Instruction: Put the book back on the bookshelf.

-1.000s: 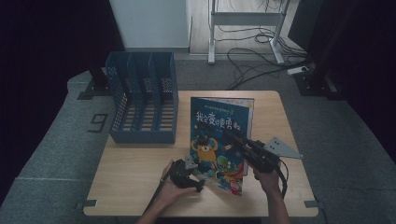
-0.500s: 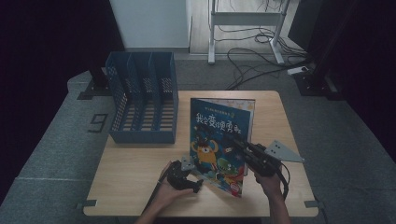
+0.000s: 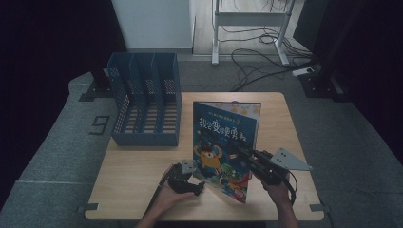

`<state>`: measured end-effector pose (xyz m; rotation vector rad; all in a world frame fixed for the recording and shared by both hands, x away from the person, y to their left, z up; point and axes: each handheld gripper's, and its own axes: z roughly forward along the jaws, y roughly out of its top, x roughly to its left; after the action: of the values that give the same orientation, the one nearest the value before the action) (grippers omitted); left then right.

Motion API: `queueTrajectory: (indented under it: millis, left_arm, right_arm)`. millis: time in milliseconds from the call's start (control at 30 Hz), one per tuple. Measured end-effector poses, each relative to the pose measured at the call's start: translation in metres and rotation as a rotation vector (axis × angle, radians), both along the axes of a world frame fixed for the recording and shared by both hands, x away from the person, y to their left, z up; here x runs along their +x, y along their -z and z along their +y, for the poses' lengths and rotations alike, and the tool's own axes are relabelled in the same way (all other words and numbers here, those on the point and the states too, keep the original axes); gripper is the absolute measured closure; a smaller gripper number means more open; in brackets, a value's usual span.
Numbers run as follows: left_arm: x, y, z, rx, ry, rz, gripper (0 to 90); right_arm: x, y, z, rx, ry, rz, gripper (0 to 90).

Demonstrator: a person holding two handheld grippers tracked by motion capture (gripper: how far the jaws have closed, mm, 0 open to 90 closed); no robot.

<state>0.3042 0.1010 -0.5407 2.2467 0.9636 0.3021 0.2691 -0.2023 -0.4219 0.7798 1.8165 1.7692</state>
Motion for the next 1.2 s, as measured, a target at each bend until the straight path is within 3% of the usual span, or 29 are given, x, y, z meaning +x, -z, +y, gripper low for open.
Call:
queueTrajectory:
  millis: [133,467,800,1000,1200]
  left_arm:
    - [0.003,-0.001,0.002,-0.019,-0.017,0.002,13.2]
    - [0.002,-0.001,-0.008,-0.011,0.027,0.014,10.6]
    - [0.004,-0.001,-0.014,0.018,-0.011,-0.018,10.2]
    - [0.016,0.002,-0.017,-0.009,-0.043,0.002,11.0]
    - [0.019,0.003,-0.019,-0.010,-0.038,0.009,10.5]
  right_arm:
    - [-0.001,0.000,0.000,-0.005,-0.004,-0.002,79.4]
    - [-0.003,0.001,-0.001,-0.017,-0.005,-0.014,79.2]
    - [-0.002,0.003,-0.003,-0.030,0.009,-0.014,79.1]
    - [0.001,0.006,-0.008,-0.039,0.033,-0.005,79.2]
    - [-0.001,0.005,-0.007,-0.053,0.040,-0.016,79.3]
